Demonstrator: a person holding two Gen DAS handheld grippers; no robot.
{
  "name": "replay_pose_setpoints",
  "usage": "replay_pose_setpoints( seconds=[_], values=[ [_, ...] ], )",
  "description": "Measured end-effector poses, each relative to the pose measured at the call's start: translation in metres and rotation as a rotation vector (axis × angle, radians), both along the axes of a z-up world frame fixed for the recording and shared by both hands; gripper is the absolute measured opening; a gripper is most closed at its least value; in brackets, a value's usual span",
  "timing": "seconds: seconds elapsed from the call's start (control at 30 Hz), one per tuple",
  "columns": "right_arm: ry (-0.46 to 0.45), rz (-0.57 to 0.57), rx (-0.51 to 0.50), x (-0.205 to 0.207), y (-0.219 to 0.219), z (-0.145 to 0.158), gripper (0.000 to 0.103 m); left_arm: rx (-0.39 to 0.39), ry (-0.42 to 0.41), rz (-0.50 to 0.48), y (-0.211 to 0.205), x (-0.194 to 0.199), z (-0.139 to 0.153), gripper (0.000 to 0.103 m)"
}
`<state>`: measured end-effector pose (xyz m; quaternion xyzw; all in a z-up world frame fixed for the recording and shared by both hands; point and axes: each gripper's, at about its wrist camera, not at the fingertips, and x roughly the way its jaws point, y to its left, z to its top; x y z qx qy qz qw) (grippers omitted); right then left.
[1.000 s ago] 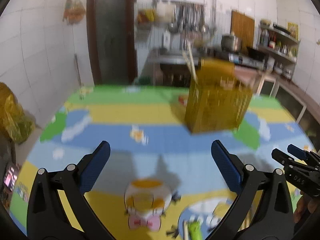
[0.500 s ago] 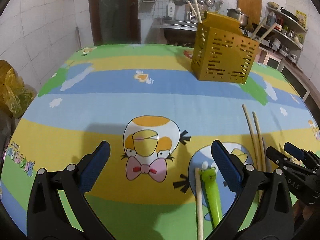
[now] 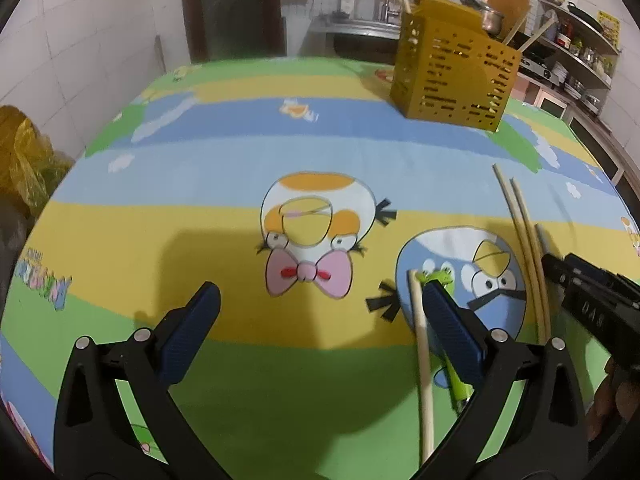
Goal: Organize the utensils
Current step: 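Grasp the grey spoon with the right tool while the left tool reaches toward a wooden chopstick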
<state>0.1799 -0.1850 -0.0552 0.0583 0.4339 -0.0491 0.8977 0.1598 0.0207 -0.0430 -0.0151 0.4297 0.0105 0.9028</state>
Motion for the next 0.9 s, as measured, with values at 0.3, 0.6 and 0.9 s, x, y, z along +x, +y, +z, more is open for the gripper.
replay_pose_setpoints(
  seconds=[0.3,0.6,0.9],
  values=[
    [-0.012,0.011,0.028,-0.001,-0.026,-0.001,0.007,-0.032,0.072,-0.033,-0.003,-0.006,-0.014,0.098],
    [-0.010,0.032,0.032,-0.005,-0.047,-0.001,0.007,0.046,0.085,-0.065,-0.019,-0.003,-0.018,0.098],
    [-0.002,0.049,0.028,-0.004,-0.048,-0.001,0.007,0.056,0.095,-0.127,-0.032,-0.001,-0.011,0.060]
  ],
)
